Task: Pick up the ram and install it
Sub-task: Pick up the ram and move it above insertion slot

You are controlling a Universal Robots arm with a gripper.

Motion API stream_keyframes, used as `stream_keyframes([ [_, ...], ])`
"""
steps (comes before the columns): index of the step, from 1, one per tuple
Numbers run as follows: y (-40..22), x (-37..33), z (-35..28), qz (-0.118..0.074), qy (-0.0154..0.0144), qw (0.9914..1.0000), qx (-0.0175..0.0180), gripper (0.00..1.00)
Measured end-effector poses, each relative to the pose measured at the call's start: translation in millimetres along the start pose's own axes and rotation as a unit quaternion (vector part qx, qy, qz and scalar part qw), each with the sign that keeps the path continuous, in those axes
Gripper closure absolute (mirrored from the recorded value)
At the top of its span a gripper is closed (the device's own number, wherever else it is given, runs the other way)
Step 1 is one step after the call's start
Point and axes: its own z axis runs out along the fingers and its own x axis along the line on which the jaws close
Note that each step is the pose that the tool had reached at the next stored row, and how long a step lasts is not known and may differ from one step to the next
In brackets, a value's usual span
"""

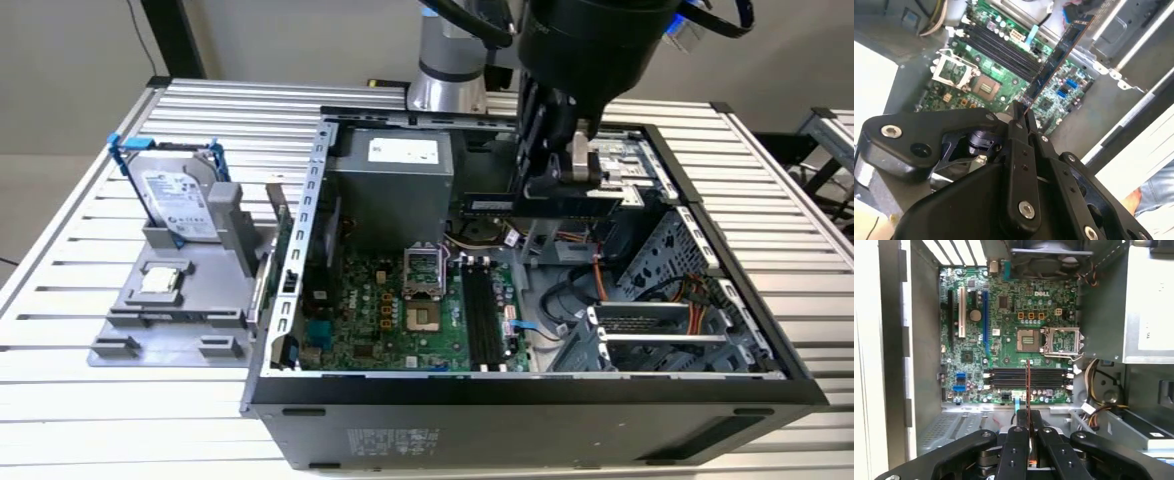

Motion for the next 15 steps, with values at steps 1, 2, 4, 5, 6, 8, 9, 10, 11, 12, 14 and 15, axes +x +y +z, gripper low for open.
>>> stream_keyframes([
  [1, 0.1, -4.1, 0.1, 0.000, 0.0001, 1.00000, 0.0000, 1.00],
  [2, 0.1, -8.5, 0.2, 0.000, 0.0000, 1.00000, 0.0000, 1.00],
  [4, 0.2, -17.4, 0.6, 0.000, 0.0001, 1.00000, 0.0000, 1.00],
  [5, 0.3, -21.9, 0.8, 0.000, 0.0000, 1.00000, 0.0000, 1.00],
  [6, 0.4, -26.2, 1.0, 0.000, 0.0000, 1.00000, 0.0000, 1.00],
  [8, 0.5, -34.7, 1.3, 0.000, 0.0000, 1.00000, 0.0000, 1.00],
  [9, 0.6, -39.2, 1.5, 0.000, 0.0000, 1.00000, 0.0000, 1.00],
  [10, 0.7, -43.7, 1.6, 0.000, 0.0001, 1.00000, 0.0000, 1.00],
  [11, 0.8, -48.1, 1.8, 0.000, 0.0000, 1.00000, 0.0000, 1.00],
  [12, 0.8, -52.6, 2.0, 0.000, 0.0000, 1.00000, 0.0000, 1.00],
  [14, 0.9, -61.5, 2.3, 0.000, 0.0000, 1.00000, 0.0000, 1.00],
  [15, 1.0, -63.7, 2.3, 0.000, 0.0001, 1.00000, -0.0001, 1.00],
])
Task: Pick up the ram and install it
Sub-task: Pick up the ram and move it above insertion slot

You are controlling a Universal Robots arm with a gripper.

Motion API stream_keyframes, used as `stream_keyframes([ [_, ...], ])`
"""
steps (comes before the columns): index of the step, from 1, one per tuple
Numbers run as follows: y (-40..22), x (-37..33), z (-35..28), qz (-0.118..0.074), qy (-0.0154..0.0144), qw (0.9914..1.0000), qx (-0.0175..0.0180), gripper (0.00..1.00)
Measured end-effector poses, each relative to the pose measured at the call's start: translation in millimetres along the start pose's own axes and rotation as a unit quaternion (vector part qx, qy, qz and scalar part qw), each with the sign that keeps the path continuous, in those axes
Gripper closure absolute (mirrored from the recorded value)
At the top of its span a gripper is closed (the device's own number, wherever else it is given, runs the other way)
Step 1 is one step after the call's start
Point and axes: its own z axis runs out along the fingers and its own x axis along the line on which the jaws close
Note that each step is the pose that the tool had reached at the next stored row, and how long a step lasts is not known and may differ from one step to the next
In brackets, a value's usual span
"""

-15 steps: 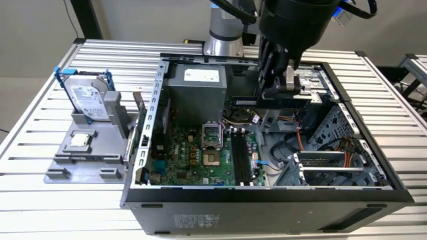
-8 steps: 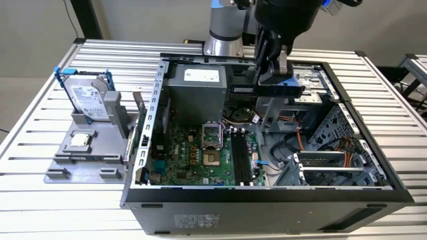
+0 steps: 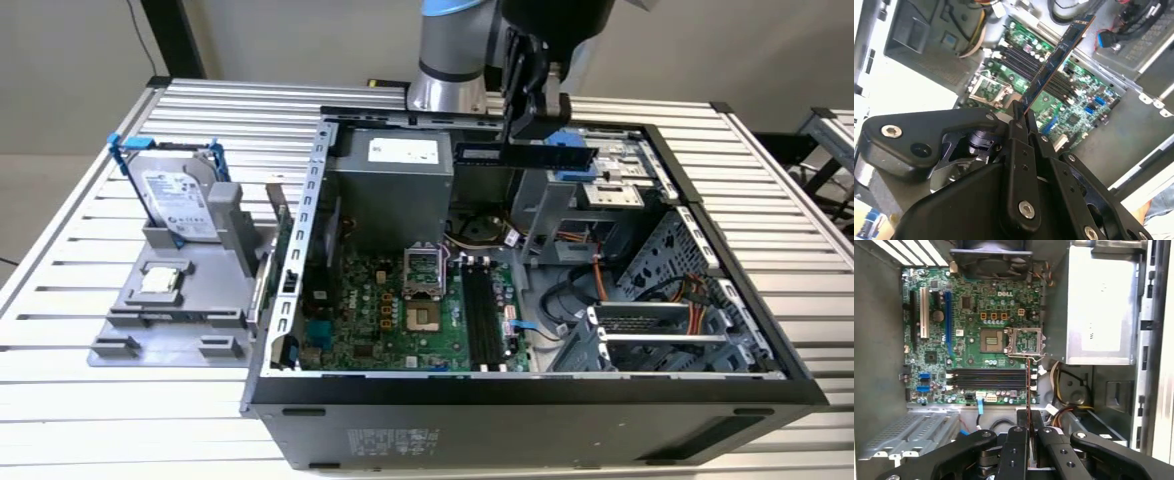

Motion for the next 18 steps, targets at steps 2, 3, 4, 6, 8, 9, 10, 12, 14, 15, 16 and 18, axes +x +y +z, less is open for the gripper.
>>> stream_keyframes([
  [2, -0.1, -0.1, 0.0, 0.000, 0.0000, 1.00000, 0.0000, 1.00],
  [3, -0.1, -0.1, 0.0, 0.000, -0.0001, 1.00000, 0.0000, 1.00],
  [4, -0.1, 0.0, 0.1, 0.000, -0.0001, 1.00000, 0.0001, 1.00],
  [6, -0.1, 0.0, 0.1, 0.000, -0.0001, 1.00000, 0.0000, 1.00],
  [8, -0.1, 0.0, 0.1, 0.000, -0.0001, 1.00000, 0.0001, 1.00],
  [9, -0.1, 0.0, 0.1, 0.000, -0.0001, 1.00000, 0.0003, 1.00],
  [10, -0.1, 0.0, 0.1, 0.000, -0.0002, 1.00000, 0.0004, 1.00],
  [12, -0.1, 0.0, 0.1, 0.000, -0.0002, 1.00000, 0.0006, 1.00],
  [14, -0.1, 0.0, 0.1, 0.000, -0.0002, 1.00000, 0.0008, 1.00],
  [15, -0.1, 0.0, 0.1, 0.000, -0.0002, 1.00000, 0.0013, 1.00],
  [16, -0.1, 0.0, 0.1, 0.000, -0.0002, 1.00000, 0.0017, 1.00],
  [18, -0.1, 0.0, 0.1, 0.000, -0.0001, 1.00000, 0.0019, 1.00],
])
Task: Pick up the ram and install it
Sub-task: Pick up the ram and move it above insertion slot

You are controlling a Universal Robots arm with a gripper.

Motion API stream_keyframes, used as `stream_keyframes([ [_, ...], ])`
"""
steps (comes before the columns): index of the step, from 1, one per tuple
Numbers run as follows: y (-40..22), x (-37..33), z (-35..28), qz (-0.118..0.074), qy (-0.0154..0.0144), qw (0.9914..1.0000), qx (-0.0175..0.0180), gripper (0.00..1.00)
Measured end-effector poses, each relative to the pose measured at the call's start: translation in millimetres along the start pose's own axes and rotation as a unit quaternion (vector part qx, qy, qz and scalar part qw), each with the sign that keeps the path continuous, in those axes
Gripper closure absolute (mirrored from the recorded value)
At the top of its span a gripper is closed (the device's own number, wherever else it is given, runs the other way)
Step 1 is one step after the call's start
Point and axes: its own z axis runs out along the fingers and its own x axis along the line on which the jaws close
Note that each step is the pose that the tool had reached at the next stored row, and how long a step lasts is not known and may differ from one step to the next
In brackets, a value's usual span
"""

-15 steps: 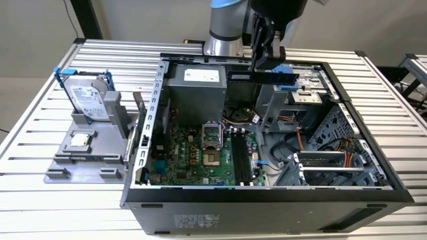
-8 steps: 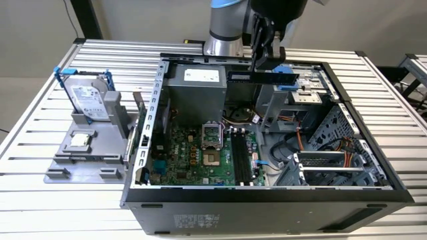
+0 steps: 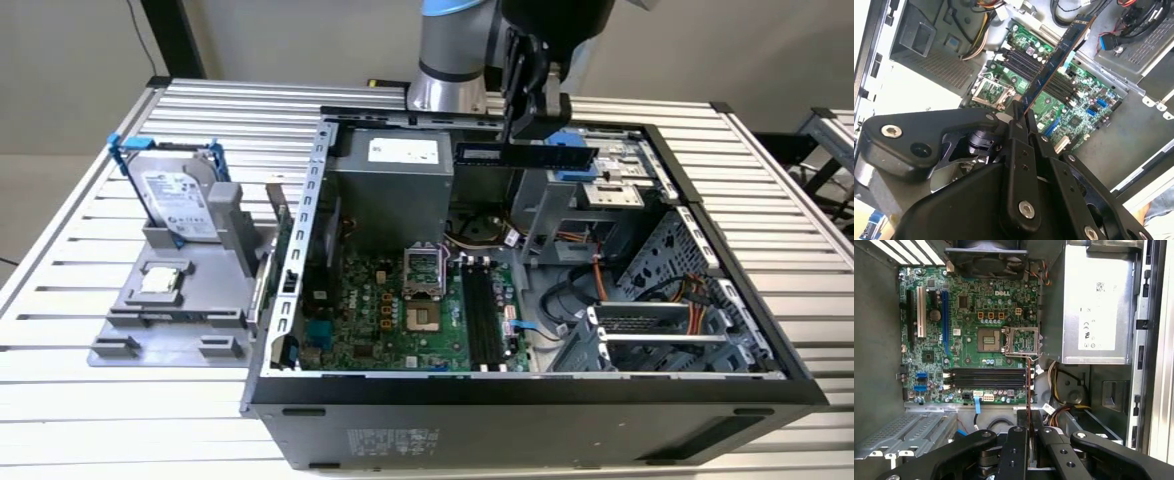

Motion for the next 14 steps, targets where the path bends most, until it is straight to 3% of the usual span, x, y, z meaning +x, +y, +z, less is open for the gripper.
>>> stream_keyframes([
  [9, 0.0, 0.0, 0.0, 0.001, 0.0000, 1.00000, 0.0009, 1.00],
  [14, 0.0, 0.0, 0.0, 0.033, 0.0000, 0.99946, 0.0021, 1.00],
])
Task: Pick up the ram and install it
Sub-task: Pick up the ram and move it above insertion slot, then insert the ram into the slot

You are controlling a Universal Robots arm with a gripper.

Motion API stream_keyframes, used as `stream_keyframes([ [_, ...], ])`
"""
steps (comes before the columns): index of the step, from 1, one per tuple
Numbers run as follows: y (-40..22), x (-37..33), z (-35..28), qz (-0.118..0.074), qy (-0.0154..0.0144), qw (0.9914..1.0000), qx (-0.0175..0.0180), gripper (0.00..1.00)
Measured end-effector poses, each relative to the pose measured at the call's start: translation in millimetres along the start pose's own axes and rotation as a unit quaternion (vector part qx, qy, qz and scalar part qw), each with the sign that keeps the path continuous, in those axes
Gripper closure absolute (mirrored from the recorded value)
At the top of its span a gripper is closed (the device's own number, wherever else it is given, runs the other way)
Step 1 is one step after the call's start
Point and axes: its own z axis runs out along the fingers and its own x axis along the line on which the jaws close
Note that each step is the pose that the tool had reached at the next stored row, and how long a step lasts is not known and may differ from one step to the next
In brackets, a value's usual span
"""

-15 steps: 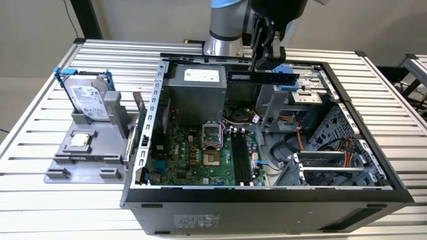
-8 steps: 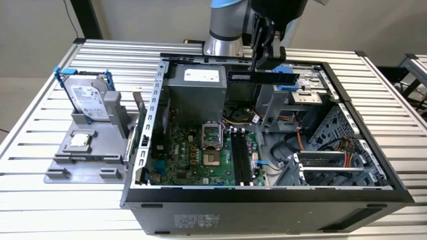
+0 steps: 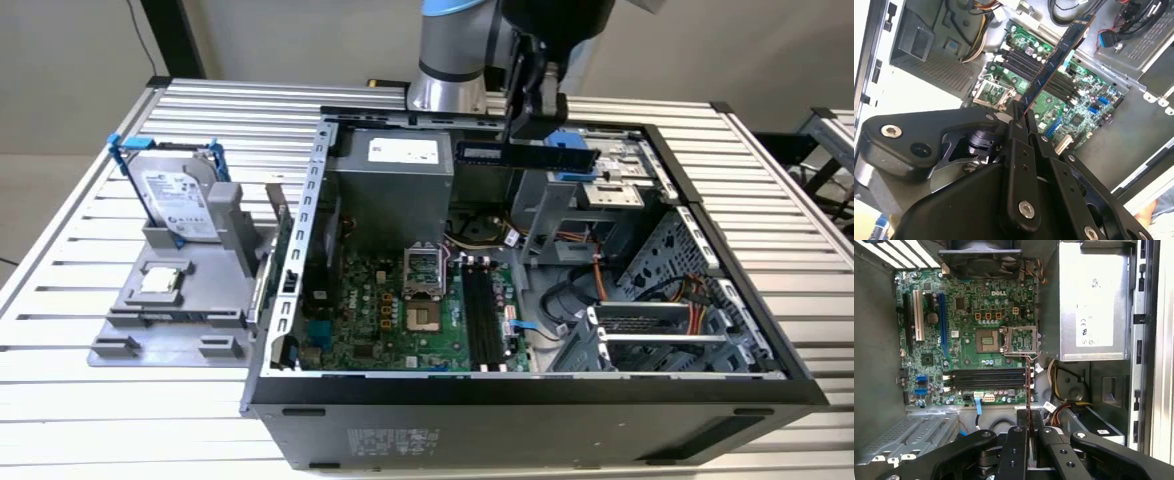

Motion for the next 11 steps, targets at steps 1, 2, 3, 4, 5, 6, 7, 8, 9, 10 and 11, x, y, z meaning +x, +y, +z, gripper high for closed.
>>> stream_keyframes([
  [1, 0.0, 0.0, 0.0, 0.007, 0.0000, 0.99997, 0.0003, 1.00],
  [2, 0.0, 0.0, 0.0, 0.015, 0.0000, 0.99989, 0.0006, 1.00],
  [3, 0.0, 0.0, 0.0, 0.021, 0.0000, 0.99977, 0.0008, 1.00],
  [4, 0.0, 0.0, 0.0, 0.029, 0.0000, 0.99958, 0.0011, 1.00],
  [5, 0.0, 0.0, 0.0, 0.036, 0.0000, 0.99934, 0.0014, 1.00],
  [6, 0.0, 0.0, 0.0, 0.045, 0.0000, 0.99900, 0.0017, 1.00],
  [7, 0.0, 0.0, 0.0, 0.052, 0.0000, 0.99863, 0.0020, 1.00],
  [8, 0.0, 0.0, 0.0, 0.060, 0.0000, 0.99818, 0.0023, 1.00],
  [9, 0.0, 0.0, 0.0, 0.069, 0.0000, 0.99765, 0.0027, 1.00],
  [10, 0.0, 0.0, 0.0, 0.077, 0.0000, 0.99702, 0.0030, 1.00],
  [11, 0.0, 0.0, 0.0, 0.086, 0.0000, 0.99632, 0.0033, 1.00],
])
